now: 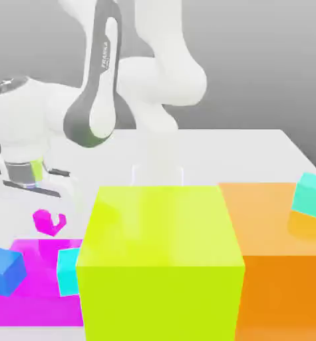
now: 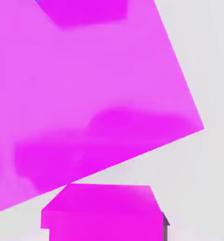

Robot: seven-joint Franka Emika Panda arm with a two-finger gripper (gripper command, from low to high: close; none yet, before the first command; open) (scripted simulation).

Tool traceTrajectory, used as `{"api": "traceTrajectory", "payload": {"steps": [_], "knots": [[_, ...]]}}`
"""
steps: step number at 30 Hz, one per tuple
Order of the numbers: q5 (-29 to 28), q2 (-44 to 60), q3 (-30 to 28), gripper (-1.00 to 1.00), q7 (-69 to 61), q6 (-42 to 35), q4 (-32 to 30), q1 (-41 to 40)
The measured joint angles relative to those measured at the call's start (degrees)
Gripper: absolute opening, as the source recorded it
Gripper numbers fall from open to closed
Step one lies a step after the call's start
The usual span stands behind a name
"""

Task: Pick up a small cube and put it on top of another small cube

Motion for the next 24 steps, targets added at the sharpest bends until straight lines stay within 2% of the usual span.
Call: {"api": "traceTrajectory", "payload": {"steps": [17,21,24], "knots": [[1.54,-3.97,7.39,-1.0,52.85,-9.88,9.55,5.16],[1.93,-3.96,9.35,-1.0,64.0,-13.24,12.53,6.08],[1.2,-2.89,9.71,-1.0,67.4,-13.38,13.17,5.91]]}}
